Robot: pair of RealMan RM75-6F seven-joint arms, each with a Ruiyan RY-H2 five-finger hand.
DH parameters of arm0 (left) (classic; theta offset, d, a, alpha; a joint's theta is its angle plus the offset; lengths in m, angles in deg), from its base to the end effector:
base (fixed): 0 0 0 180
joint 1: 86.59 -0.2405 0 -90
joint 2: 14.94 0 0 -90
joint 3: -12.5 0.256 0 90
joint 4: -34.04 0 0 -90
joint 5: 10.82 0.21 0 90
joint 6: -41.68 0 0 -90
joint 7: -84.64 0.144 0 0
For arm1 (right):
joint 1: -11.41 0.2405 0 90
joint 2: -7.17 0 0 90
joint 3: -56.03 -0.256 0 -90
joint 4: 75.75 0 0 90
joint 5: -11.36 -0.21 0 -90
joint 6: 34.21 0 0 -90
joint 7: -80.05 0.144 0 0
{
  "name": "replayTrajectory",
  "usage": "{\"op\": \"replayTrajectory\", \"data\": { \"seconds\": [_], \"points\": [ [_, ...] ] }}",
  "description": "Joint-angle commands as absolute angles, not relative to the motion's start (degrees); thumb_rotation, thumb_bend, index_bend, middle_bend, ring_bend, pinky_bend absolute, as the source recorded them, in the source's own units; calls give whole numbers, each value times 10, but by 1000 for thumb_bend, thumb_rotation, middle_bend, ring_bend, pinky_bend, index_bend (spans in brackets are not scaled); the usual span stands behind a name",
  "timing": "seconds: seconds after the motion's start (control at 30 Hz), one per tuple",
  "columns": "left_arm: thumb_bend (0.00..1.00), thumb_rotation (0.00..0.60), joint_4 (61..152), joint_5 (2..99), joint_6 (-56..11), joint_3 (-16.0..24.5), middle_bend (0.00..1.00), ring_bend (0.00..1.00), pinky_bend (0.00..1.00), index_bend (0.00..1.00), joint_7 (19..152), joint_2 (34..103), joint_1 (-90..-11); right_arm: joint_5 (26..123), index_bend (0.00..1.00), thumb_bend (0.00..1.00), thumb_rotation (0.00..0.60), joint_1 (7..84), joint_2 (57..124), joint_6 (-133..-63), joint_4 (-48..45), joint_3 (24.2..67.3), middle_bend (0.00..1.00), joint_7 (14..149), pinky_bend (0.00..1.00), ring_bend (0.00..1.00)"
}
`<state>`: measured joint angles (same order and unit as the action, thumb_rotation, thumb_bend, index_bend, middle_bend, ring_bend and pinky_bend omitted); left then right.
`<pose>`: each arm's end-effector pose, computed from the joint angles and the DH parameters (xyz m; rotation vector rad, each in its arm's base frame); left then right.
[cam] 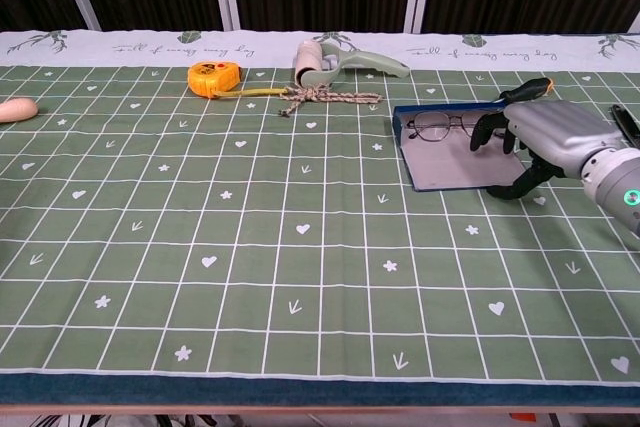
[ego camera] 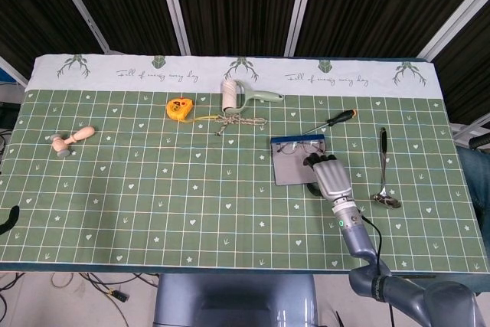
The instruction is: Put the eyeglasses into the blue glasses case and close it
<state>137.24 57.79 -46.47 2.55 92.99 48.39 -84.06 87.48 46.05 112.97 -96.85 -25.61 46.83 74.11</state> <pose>-0.3101 0.1840 0.1826 -1.0339 -0.9756 -0.8353 -0.2362 -0.3495 -0.0474 1.6605 -0.8426 0.8995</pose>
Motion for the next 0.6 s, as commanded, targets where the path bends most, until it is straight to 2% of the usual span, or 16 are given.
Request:
{"op": "replayTrajectory", "data": {
  "seconds": [0.03, 0.23, 0.6],
  "points": [
    [293, 600, 1372, 578, -465, 26, 0, 0, 0, 223, 930, 484, -841, 876, 409, 423, 600, 461, 1130, -967, -258, 468, 342, 744, 367, 416],
    [293, 600, 1373, 578, -465, 26, 0, 0, 0, 223, 930, 484, -841, 879, 422, 503, 600, 461, 1131, -965, -263, 467, 343, 749, 367, 416],
    [292, 600, 1373, 579, -466, 26, 0, 0, 0, 222, 931, 484, -841, 882, 432, 515, 600, 470, 1140, -966, -280, 457, 346, 758, 367, 419]
  ]
}}
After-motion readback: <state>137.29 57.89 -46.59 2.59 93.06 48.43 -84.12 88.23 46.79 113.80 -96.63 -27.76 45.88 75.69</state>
